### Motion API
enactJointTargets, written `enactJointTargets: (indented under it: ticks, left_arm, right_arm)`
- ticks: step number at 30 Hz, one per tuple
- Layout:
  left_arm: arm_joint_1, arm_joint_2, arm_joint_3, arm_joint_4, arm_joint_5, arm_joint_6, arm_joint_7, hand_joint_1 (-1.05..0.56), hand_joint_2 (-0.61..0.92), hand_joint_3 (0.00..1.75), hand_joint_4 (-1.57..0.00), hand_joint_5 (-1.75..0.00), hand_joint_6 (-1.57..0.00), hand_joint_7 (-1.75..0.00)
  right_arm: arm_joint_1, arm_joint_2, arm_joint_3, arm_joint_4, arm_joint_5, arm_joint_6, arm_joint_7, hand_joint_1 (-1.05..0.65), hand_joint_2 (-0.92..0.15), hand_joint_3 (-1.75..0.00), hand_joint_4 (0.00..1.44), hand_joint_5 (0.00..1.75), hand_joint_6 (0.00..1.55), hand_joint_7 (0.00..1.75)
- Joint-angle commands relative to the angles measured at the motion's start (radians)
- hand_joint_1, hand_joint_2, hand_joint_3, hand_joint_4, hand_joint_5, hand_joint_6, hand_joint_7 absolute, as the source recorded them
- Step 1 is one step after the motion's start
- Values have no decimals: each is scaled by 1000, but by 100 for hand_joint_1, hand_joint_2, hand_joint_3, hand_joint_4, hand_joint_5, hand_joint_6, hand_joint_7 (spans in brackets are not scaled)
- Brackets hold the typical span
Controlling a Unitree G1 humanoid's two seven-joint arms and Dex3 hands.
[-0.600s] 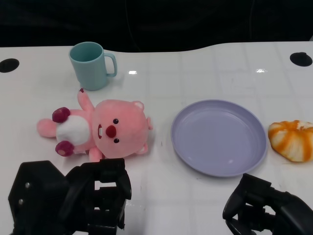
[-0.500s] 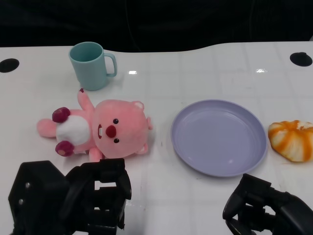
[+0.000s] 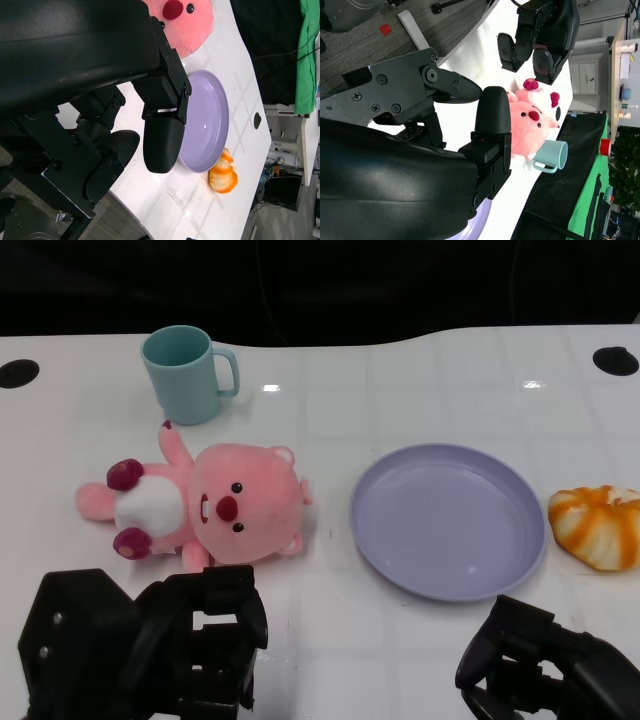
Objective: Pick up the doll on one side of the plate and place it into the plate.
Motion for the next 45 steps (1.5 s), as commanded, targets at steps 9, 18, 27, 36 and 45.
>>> enactJointTargets:
  ticks: [9, 18, 27, 36, 45]
  left_arm:
    - [-3, 6, 7, 14, 0, -17, -9, -4, 33, 158, -94, -175, -90, -157]
    - [-3, 9, 10, 8, 0, -23, -9, -2, 34, 157, -93, -174, -90, -156]
    - [-12, -7, 44, -8, -13, -23, 11, -2, 33, 150, -80, -160, -81, -126]
    - [-20, -1, 97, -23, -39, -51, -1, -25, 49, 99, -63, -134, -66, -87]
    - [-63, 41, 96, -17, 82, -152, 20, -37, 85, 25, -41, -107, -66, -40]
  right_arm:
    - [5, -2, 4, -1, 4, 0, -1, -21, -84, -71, 66, 175, 42, 170]
    - [5, -3, 6, 6, 1, -12, 1, -21, -84, -70, 65, 175, 42, 170]
    - [1, 0, 10, 10, -1, -11, -1, -20, -84, -70, 66, 175, 42, 170]
    - [-5, 5, 27, 5, -5, -3, -11, -20, -84, -71, 66, 175, 43, 170]
    - [-12, 6, 32, 8, -4, 0, -16, -22, -83, -72, 67, 175, 43, 171]
